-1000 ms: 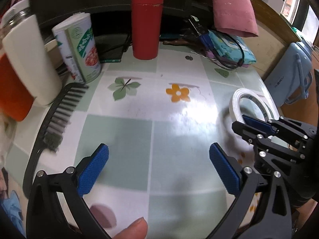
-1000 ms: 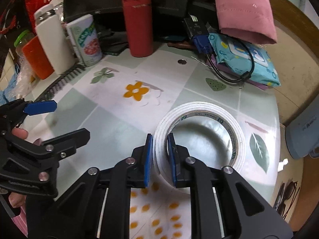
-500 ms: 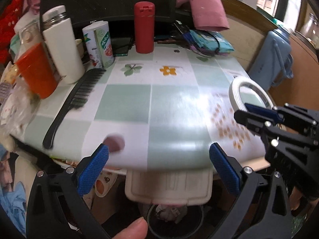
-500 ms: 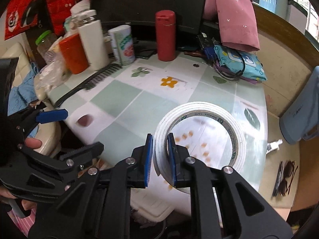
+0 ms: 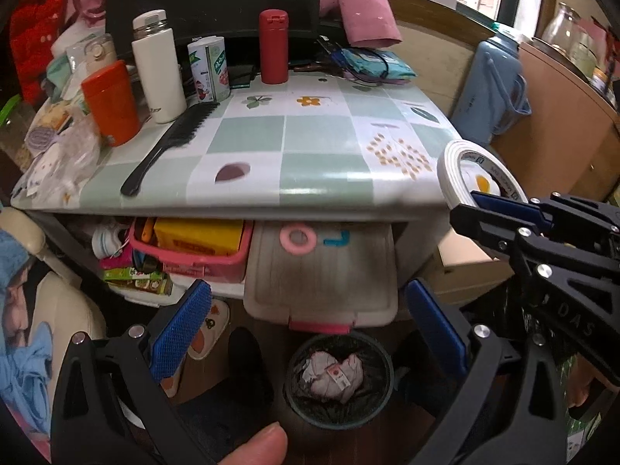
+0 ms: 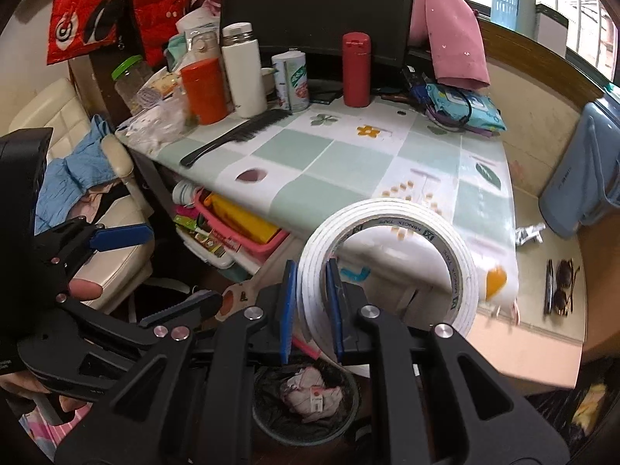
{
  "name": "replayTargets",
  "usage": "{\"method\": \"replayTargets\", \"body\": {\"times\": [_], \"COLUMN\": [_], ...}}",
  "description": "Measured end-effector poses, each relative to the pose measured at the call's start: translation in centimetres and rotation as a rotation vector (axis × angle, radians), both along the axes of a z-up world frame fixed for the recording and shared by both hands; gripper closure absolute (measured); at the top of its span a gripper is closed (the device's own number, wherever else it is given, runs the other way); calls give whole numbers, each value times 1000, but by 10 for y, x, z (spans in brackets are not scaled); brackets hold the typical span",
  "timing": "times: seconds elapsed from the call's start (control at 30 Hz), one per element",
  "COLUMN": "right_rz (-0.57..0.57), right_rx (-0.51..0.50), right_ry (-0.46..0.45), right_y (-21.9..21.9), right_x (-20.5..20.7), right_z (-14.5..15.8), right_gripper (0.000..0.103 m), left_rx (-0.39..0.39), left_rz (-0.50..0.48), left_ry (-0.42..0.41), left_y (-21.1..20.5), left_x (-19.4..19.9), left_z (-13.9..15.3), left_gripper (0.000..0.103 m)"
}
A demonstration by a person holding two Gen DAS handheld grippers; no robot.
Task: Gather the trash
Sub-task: 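Carry the white tape roll with the right tool down over the bin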
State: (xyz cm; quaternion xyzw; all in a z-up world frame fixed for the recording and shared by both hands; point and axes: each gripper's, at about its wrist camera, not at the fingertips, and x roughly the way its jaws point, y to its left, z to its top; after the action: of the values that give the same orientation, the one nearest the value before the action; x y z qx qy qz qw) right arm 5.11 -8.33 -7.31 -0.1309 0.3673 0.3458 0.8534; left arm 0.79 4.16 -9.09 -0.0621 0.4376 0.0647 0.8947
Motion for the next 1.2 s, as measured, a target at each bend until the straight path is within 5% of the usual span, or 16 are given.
{"method": "replayTargets", "body": {"times": [0.53,1.2], "right_rz": [-35,-76], "right_rx": [42,59], "right_ry": [48,185], "right_y": [-30,-48], "right_x": [-85,-98], "right_z": [-47,-136], "right_gripper": [87,87], "left_rx": [10,0], "left_rz": [-58,-86], "left_ry": [34,147], "left_y": [-36,-54], "left_x": [-82,-90], "left_z": [-44,-130], "left_gripper": [5,5]}}
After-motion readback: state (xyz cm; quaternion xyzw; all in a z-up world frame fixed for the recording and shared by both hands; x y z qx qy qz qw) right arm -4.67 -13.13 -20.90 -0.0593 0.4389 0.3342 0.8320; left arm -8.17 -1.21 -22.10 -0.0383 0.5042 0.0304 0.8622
